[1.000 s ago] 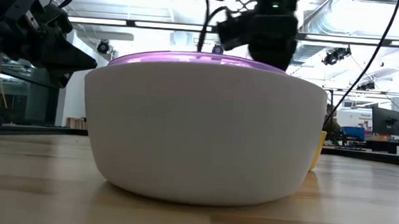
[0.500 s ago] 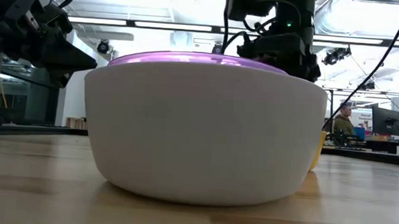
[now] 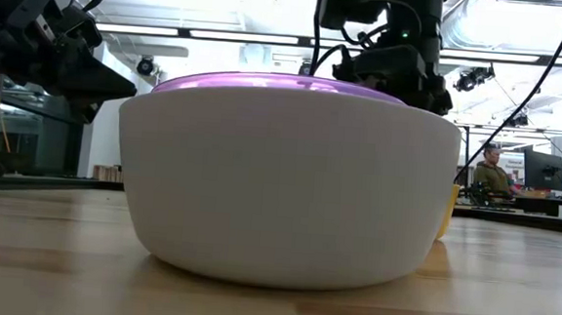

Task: Nest bowls inside each other
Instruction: Stack the yellow bowl on top of the purple bowl

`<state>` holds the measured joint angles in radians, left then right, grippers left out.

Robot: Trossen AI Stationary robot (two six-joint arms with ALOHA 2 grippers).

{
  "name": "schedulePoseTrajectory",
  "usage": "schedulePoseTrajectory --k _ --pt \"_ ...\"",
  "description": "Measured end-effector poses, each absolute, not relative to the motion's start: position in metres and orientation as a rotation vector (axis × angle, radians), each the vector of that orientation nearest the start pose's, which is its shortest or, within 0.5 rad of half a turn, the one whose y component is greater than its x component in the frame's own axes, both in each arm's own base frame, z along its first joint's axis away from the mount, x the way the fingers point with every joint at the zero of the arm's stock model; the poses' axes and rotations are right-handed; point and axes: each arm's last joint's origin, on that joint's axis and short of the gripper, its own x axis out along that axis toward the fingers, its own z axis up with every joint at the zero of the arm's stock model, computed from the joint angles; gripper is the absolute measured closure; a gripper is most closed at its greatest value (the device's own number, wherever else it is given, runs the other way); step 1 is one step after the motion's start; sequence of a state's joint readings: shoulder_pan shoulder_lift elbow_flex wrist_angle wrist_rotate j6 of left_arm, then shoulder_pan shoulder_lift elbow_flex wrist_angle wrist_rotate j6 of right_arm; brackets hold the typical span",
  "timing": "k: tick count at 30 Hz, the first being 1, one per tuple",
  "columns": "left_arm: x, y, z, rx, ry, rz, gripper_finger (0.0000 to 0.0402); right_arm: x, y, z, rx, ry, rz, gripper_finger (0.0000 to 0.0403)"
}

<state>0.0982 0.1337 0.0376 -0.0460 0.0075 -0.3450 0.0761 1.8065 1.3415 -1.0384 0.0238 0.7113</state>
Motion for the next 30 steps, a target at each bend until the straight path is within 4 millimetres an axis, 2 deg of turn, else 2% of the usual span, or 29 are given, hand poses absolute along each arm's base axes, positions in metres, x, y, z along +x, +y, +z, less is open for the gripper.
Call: schedulePoseTrajectory --k 4,10,19,30 --pt "0.103 0.010 0.161 -0.352 0.125 0.114 0.0364 0.332 0.024 0.206 0.485 1.451 -0.495 0.0287" --pt "0.103 0.010 0.161 -0.352 0.125 0.114 0.0364 0.324 0.024 0.189 0.469 1.483 -0.509 0.0287" --pt "0.103 0.010 0.161 -0.352 0.125 0.114 0.0364 0.324 0.025 0.175 0.495 1.456 -0.455 0.0287" --pt "0.103 0.010 0.161 -0.352 0.125 0.114 0.0364 0.325 0.025 0.175 0.474 1.442 -0.427 0.0302"
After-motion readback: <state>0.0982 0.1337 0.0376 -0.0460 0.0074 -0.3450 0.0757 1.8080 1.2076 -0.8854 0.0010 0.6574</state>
